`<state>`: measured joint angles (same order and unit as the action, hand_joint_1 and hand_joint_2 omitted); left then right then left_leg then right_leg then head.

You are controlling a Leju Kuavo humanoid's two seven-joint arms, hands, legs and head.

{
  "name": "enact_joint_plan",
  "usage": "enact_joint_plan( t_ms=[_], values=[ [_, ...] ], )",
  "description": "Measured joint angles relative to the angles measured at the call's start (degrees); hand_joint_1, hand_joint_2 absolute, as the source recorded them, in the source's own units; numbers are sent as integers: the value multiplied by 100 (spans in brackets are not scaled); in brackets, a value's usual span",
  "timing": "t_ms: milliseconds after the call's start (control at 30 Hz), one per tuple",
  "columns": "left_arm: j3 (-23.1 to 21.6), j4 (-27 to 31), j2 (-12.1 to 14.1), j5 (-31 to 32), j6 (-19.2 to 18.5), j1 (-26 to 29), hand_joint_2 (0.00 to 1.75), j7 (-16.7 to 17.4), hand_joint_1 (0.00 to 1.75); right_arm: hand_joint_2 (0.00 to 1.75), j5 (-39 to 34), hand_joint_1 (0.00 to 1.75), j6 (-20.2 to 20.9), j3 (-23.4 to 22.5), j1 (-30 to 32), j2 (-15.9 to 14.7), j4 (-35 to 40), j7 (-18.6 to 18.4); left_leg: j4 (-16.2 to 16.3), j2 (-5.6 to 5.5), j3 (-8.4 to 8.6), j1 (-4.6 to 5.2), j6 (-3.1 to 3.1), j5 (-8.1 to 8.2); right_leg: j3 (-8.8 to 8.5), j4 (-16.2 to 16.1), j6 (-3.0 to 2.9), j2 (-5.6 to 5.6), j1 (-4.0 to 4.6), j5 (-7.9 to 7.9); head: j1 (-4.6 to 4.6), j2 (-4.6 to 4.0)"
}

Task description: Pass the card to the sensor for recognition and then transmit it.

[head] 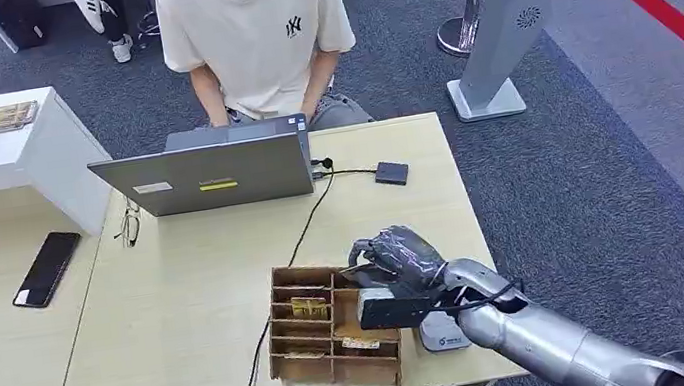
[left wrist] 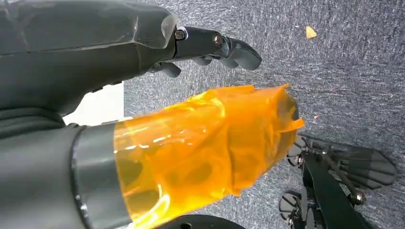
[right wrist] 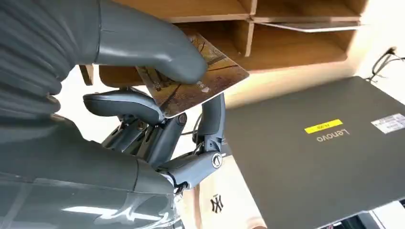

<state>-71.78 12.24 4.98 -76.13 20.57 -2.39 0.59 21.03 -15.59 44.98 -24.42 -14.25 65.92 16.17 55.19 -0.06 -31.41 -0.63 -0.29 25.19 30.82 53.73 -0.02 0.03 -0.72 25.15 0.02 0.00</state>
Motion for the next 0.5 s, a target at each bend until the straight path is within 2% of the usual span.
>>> enact_joint_plan(
  t_ms=[500],
  values=[
    [0,0,0,-17,2,1,0,0,0,175,-678,175,282,-299,85,50,114,192,0,0,0,0,0,0,-1,0,-1,0,0,-1,0,0]
  ],
)
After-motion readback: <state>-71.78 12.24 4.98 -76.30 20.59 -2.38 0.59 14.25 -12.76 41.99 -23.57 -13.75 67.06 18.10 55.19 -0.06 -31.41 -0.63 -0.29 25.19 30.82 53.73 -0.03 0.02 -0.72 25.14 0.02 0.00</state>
